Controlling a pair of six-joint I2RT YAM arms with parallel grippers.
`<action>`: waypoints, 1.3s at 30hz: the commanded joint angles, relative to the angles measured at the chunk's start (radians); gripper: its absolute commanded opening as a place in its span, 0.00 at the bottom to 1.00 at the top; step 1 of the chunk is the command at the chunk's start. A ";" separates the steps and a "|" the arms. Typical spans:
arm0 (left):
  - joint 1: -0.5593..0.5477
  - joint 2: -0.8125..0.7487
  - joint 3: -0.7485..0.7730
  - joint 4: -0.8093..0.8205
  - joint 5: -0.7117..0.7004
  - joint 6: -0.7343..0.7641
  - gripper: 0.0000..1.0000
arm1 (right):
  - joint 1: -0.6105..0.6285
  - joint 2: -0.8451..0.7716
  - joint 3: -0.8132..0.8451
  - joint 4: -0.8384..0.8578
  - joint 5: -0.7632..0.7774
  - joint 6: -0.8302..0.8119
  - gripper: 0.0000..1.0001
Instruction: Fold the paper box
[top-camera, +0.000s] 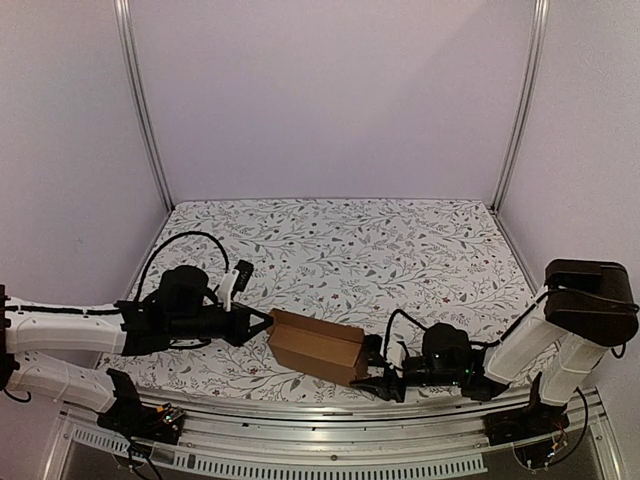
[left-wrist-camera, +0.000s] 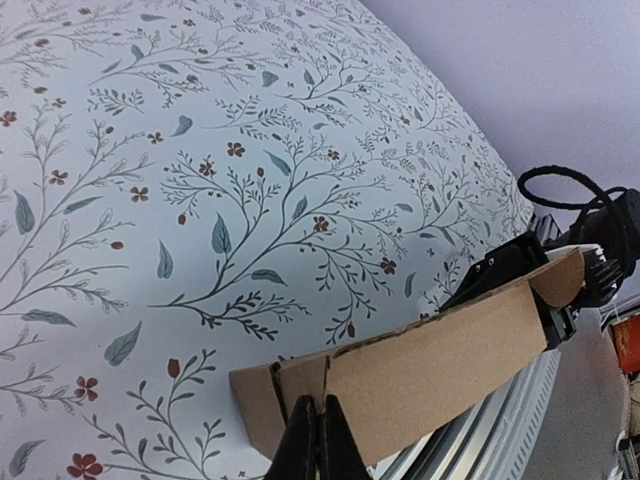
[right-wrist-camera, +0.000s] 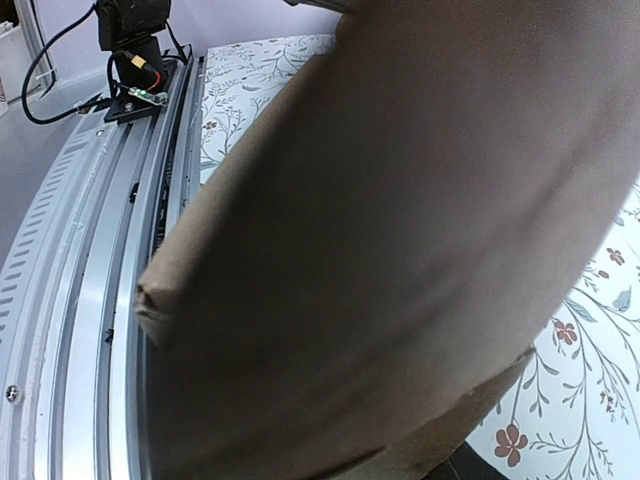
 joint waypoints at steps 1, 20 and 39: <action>-0.046 -0.006 -0.050 0.049 0.082 -0.031 0.00 | -0.013 0.040 0.005 0.144 0.131 0.054 0.20; -0.090 -0.029 -0.119 0.059 0.025 -0.045 0.00 | -0.012 0.125 -0.023 0.284 0.225 0.103 0.34; -0.149 0.006 -0.129 0.056 -0.052 -0.081 0.00 | 0.000 0.124 -0.021 0.310 0.305 0.137 0.56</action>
